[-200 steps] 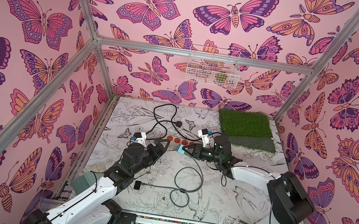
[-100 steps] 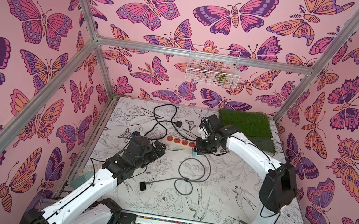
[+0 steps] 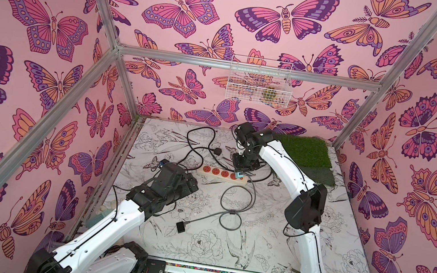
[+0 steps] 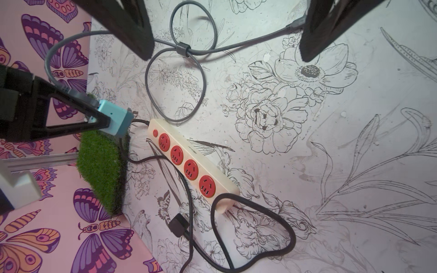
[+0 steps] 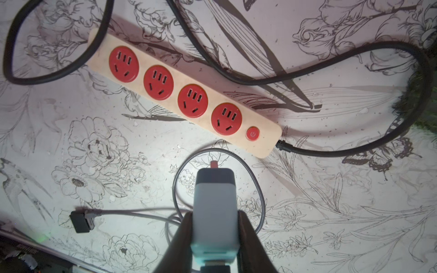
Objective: Charge mp3
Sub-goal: Insert the plug into the socket.
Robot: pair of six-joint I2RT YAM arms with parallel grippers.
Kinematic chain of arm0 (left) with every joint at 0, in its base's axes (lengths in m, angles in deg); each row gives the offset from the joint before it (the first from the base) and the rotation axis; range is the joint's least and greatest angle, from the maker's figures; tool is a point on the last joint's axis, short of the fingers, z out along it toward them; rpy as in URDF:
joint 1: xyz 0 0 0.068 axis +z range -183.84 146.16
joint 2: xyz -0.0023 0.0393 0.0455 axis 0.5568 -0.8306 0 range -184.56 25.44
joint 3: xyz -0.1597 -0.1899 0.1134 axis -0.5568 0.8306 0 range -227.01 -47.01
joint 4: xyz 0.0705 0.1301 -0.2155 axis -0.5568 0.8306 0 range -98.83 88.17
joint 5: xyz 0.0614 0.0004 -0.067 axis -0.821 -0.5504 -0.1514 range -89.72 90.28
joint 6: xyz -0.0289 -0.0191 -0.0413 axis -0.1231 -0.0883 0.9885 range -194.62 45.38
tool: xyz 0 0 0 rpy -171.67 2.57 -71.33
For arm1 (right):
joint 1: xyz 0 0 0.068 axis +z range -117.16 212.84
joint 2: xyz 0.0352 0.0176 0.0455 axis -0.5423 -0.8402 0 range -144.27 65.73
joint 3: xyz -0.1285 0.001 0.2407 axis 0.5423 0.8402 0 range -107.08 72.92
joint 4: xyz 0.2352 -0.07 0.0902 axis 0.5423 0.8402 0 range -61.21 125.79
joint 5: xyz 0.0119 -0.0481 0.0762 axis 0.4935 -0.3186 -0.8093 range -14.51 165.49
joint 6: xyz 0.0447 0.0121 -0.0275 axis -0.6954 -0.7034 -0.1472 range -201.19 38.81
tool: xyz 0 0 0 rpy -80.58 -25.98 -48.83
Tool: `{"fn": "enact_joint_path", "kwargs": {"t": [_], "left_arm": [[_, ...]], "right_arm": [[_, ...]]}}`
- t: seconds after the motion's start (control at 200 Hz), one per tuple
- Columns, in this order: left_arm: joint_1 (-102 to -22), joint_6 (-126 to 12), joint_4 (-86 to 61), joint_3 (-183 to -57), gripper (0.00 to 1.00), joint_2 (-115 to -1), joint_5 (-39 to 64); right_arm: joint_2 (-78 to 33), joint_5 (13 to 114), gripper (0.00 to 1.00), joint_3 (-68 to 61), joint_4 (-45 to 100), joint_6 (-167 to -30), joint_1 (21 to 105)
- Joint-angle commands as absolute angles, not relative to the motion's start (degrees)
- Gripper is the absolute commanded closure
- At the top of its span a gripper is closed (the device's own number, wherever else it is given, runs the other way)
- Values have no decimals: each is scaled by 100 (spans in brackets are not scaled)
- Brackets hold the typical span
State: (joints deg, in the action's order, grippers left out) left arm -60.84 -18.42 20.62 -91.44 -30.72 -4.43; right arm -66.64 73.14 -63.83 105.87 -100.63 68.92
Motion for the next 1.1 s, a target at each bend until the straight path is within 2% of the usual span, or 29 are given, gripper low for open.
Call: {"fn": "enact_joint_path", "kwargs": {"t": [0.0,0.346,0.771,0.861,0.977,1.092], "left_arm": [[-6047,-2013,2371,-9299,2,-3097,-681],[-6047,-2060,2477,-9342,3,-3186,-662],[-6047,-2057,2592,-9369,4,-3287,-676],[-6047,-2083,2614,-9377,4,-3300,-667],[-6047,-2105,2615,-9361,4,-3241,-689],[-6047,-2092,2605,-9348,4,-3204,-693]], "right_arm": [[-7044,7468,100,-6937,11251,-10150,6848],[-7505,7334,100,-7418,11177,-10696,6721],[-7900,6692,100,-7702,10900,-11258,6521],[-7789,6658,100,-7629,10841,-11278,6524],[-7327,5869,100,-6955,10313,-11015,6527],[-6897,5675,100,-6562,10153,-10487,6536]]}}
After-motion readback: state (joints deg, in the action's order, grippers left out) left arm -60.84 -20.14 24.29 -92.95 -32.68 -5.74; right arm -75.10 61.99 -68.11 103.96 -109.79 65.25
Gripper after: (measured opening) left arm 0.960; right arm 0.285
